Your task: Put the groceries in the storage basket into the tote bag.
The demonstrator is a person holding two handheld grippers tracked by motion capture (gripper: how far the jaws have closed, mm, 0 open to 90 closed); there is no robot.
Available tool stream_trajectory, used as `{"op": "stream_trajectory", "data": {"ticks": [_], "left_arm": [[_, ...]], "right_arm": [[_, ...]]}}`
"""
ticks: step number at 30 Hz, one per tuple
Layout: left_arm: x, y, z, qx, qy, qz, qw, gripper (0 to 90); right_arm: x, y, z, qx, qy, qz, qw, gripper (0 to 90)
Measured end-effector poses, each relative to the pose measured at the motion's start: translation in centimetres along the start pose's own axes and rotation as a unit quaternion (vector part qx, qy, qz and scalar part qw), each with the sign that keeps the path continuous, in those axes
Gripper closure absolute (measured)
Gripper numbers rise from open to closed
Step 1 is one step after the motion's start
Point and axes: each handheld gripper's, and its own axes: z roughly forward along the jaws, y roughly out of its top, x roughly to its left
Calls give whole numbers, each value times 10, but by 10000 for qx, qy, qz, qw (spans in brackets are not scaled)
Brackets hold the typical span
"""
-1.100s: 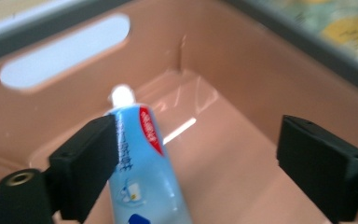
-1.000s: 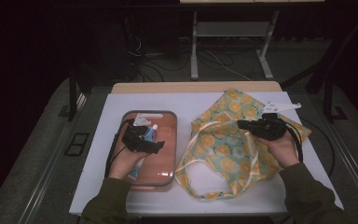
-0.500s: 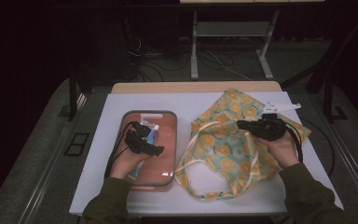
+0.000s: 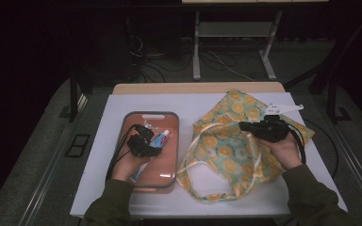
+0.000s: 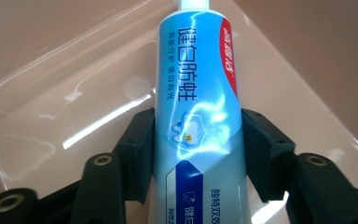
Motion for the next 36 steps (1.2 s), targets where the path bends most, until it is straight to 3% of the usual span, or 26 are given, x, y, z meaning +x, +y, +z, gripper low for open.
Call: {"op": "stream_trajectory", "data": {"ticks": [8,16,21,25,30,36], "left_arm": [[2,2,-6,-80,-164,-158,9997,712],[7,6,-10,-86,-649,-380,9971,748],[10,13,-23,-348,-761,-388,9957,751],[8,22,-42,-605,-770,-224,9949,753],[-6,39,-66,-994,-992,-34,9901,753],[-39,60,-79,-1274,-1375,325,9817,754]], "right_arm": [[0,0,-1,-4,-9,1,10000,897],[-1,-1,-1,-1,-8,9,10000,897],[-2,-1,-1,-7,-8,20,10000,897],[-2,-1,-1,-13,-5,26,10000,897],[-3,0,-2,-30,-10,24,10000,897],[-3,0,-3,-42,-11,33,10000,898]]}}
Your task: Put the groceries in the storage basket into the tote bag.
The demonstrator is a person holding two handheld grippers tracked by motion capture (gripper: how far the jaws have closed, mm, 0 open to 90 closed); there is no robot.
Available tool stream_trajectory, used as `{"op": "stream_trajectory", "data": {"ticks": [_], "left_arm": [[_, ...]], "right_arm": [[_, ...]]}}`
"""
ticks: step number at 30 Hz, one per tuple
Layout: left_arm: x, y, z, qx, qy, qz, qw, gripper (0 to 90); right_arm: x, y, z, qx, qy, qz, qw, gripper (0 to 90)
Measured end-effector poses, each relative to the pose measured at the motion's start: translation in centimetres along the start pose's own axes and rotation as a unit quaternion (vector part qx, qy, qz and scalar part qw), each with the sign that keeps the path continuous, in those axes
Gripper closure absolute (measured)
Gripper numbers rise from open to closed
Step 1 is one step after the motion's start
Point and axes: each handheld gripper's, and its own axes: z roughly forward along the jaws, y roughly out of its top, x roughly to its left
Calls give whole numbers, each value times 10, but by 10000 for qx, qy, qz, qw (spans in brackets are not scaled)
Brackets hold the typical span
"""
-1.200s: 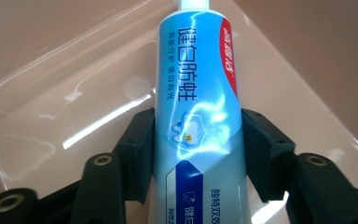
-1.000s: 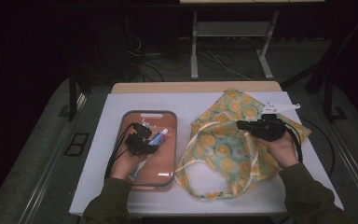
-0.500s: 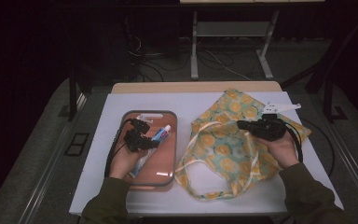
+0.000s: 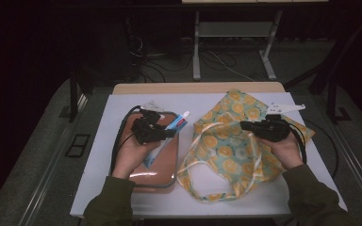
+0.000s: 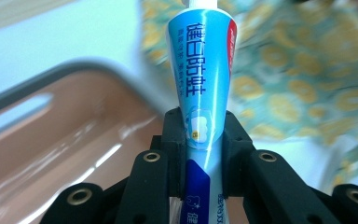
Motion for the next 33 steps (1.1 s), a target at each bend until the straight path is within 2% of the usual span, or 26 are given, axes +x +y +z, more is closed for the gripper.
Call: {"op": "stream_trajectory", "data": {"ticks": [3,9,14,18,26,31,33], "left_arm": [[-16,11,8,-57,-226,114,9997,754],[-49,29,33,-32,-527,337,9980,754],[-71,37,58,68,-629,369,9973,754],[-84,38,79,105,-580,356,9976,754],[-100,30,121,278,-635,264,9972,754],[-101,24,146,361,-557,234,9975,754],[-101,22,156,437,-497,281,9974,753]], "right_arm": [[0,0,-1,-13,0,-10,10000,898],[-1,1,-3,-22,-8,2,10000,898],[-2,1,-6,-56,-13,7,10000,899],[-3,1,-8,-90,-22,17,10000,899],[-5,2,-12,-126,-26,36,9999,899],[-5,1,-12,-109,-37,20,9999,899],[-6,1,-12,-114,-31,14,9999,899]]}}
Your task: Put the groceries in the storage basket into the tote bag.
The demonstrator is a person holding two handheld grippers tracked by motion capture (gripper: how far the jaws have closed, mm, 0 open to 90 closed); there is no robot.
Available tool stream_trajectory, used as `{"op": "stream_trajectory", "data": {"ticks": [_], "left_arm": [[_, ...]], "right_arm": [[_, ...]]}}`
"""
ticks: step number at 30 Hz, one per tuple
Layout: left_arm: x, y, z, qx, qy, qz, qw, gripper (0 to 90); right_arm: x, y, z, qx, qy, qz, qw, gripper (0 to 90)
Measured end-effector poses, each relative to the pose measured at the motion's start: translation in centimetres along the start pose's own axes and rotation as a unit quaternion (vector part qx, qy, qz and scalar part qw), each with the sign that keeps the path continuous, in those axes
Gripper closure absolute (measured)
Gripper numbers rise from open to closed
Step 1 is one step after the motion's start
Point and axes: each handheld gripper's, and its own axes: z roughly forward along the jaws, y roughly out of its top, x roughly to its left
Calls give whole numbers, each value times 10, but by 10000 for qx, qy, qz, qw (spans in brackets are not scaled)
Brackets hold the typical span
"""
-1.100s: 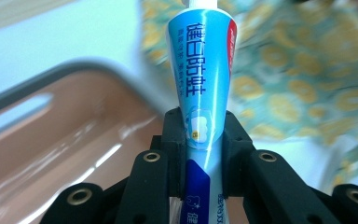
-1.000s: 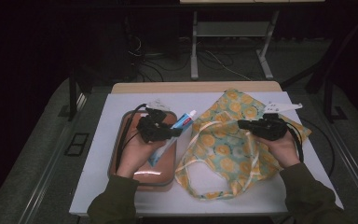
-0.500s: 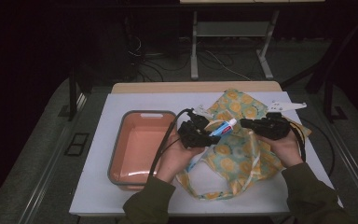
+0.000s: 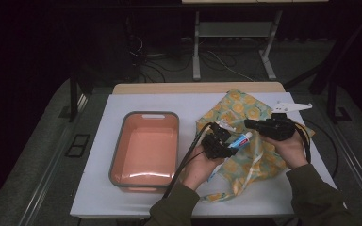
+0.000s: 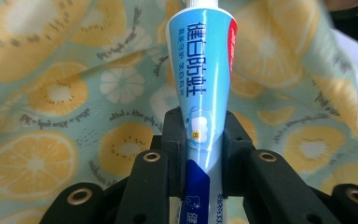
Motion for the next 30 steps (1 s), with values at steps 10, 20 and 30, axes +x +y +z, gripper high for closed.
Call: {"op": "stream_trajectory", "data": {"ticks": [10,20,30], "left_arm": [[10,-6,35,225,148,-67,9996,749],[8,-17,22,8,210,102,9997,527],[-10,-44,0,-55,290,286,9992,372]], "right_arm": [[2,0,1,24,41,-8,10000,899],[2,0,1,26,38,-16,10000,899],[2,-1,1,34,25,-19,10000,899]]}}
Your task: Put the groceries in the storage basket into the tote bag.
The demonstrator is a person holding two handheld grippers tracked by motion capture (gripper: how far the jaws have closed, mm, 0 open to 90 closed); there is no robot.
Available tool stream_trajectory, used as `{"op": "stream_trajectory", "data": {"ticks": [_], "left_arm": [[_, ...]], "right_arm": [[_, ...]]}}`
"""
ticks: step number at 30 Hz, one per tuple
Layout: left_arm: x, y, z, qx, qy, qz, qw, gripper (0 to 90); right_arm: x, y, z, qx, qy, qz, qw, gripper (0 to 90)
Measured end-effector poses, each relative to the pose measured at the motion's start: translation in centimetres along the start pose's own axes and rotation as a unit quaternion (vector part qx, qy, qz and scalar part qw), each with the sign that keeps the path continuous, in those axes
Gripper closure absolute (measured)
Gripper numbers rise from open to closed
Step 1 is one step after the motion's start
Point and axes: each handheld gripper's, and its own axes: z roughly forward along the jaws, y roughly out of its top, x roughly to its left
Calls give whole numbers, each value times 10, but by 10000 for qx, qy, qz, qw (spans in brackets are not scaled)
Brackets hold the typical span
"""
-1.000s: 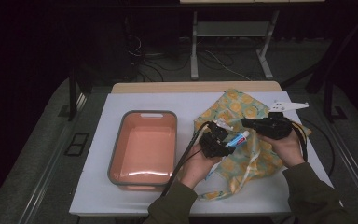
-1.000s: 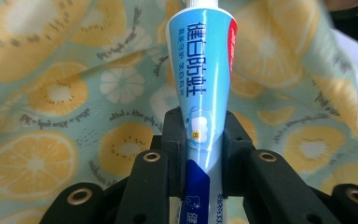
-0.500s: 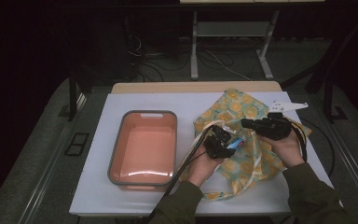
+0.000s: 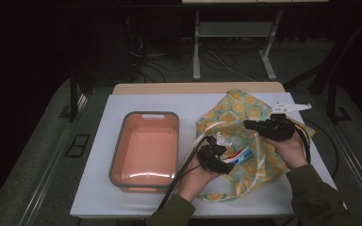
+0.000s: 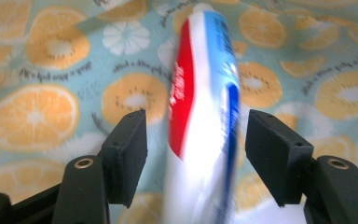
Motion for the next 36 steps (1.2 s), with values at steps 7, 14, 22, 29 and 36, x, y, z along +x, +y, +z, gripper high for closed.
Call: {"op": "stream_trajectory", "data": {"ticks": [7,14,22,29,36], "left_arm": [[-4,-22,-8,-84,111,-155,9998,370],[-3,-31,-4,-59,125,-297,9995,514],[-1,-27,-7,-192,-93,-396,9990,718],[3,-16,-4,-217,-67,-422,9989,762],[10,9,-3,-296,16,-381,9988,772]], "right_arm": [[0,-1,1,23,0,-13,10000,899],[1,-1,1,33,1,-6,10000,899],[0,-1,2,39,2,-13,10000,899],[0,-1,2,48,8,-25,10000,899],[0,-1,2,44,22,-23,10000,899]]}}
